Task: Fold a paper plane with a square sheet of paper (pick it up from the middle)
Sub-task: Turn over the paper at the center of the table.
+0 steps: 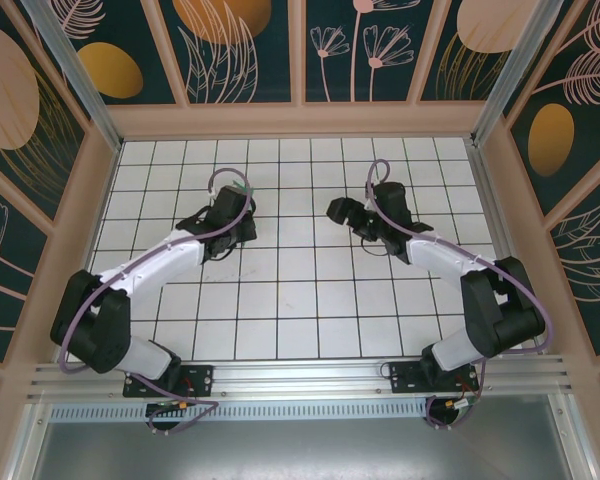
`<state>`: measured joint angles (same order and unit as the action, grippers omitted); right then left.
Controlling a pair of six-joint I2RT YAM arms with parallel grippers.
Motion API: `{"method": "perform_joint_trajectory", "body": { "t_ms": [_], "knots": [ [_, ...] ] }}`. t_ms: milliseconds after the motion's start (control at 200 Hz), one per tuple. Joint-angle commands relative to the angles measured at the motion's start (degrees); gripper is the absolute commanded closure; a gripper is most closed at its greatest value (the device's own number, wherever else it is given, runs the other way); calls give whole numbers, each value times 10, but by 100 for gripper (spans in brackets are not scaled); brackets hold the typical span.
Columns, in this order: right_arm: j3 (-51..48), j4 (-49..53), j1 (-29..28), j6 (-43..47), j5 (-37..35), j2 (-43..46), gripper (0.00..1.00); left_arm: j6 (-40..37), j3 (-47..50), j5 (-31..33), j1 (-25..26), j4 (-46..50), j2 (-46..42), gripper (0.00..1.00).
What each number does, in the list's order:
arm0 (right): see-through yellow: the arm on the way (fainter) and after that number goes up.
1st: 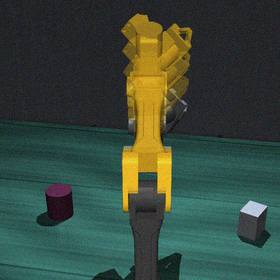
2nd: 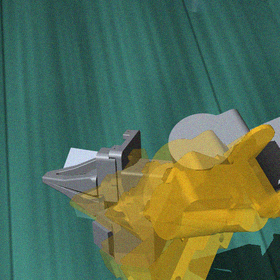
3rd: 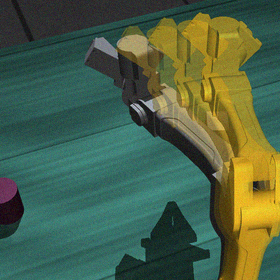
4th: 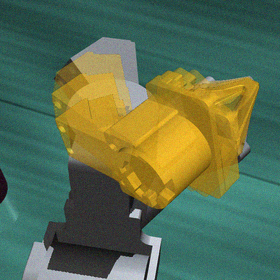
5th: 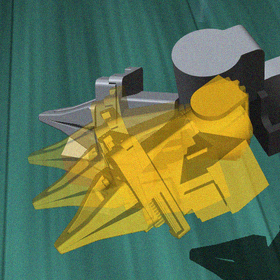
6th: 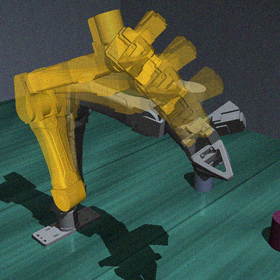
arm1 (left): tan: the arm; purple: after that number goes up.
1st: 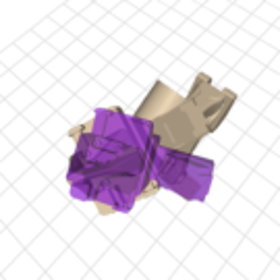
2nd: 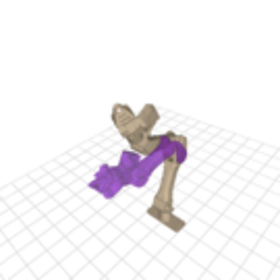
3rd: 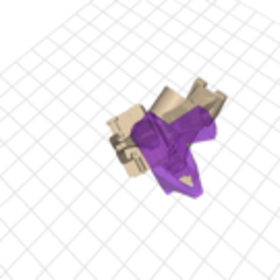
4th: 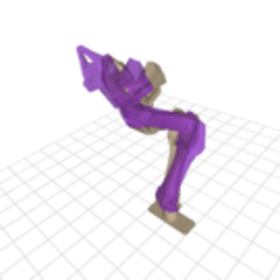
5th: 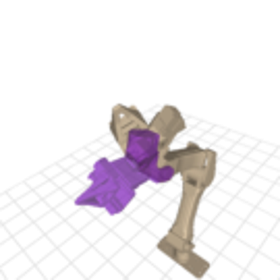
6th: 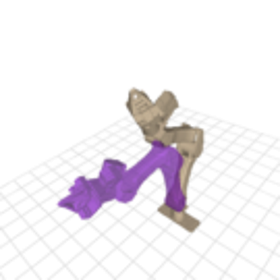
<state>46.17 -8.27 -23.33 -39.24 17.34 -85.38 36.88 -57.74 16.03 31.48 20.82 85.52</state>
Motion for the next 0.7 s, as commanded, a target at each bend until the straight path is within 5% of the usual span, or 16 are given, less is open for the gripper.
{"method": "perform_joint_trajectory", "body": {
  "t_ms": [0, 175, 315, 691],
  "knots": [
    [-14, 15, 2, 20, -62, 16, 18, -23, -53, 175, 25, 160, 55, 93],
    [-27, 15, 3, 14, -86, 20, 19, -4, -131, 227, 61, 204, 169, 92],
    [-49, 8, 7, 5, -93, 36, 19, -1, -186, 179, 79, 189, 243, 88],
    [-65, -8, 0, -11, -61, 25, 22, -15, -199, -20, 64, 42, 245, 38]
  ]
}}
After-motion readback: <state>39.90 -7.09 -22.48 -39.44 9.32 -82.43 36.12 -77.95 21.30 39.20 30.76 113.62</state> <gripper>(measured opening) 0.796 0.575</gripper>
